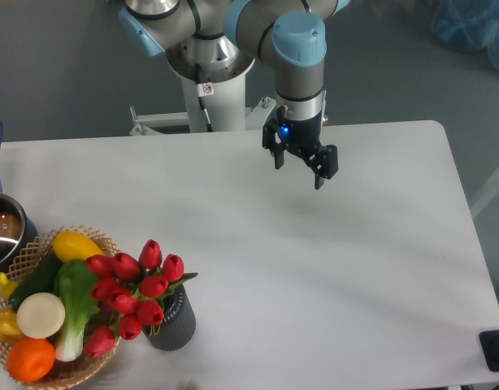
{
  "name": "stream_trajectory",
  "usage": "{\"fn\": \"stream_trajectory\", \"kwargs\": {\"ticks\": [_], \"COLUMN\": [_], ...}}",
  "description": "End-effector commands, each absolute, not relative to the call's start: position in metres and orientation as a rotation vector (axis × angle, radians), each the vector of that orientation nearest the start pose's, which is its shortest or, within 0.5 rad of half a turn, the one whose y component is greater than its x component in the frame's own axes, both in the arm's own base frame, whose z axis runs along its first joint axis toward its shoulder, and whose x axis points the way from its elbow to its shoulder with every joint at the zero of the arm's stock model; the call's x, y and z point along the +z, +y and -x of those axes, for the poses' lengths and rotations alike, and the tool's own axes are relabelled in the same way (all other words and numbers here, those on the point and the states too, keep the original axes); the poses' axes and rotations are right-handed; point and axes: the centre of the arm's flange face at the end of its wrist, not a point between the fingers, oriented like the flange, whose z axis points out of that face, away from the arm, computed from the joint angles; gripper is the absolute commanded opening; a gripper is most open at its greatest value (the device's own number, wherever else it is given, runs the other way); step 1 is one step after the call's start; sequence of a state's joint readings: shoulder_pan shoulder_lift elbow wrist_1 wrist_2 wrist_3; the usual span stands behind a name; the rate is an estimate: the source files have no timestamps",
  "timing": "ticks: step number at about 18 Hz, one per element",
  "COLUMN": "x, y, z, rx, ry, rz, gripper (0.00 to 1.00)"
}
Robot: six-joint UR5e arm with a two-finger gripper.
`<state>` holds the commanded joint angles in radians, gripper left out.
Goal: Pick up the flowers from the vase
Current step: 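Move the open gripper from above the table toward the tulip vase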
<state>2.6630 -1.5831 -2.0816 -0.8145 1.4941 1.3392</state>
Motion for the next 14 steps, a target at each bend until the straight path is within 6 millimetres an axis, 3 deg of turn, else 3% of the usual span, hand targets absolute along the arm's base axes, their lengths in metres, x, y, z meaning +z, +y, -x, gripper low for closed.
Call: {"fn": "stream_trajectory", "kwargs": {"ticks": [8,14], "x": [0.321,0.342], "y": [0.343,0.367], "z": [0.347,0.343], "rx": [0.273,0.166], "ry": [0.311,0.222], "rz": [2.916,2.691], "gripper": [1.0,1.0]}}
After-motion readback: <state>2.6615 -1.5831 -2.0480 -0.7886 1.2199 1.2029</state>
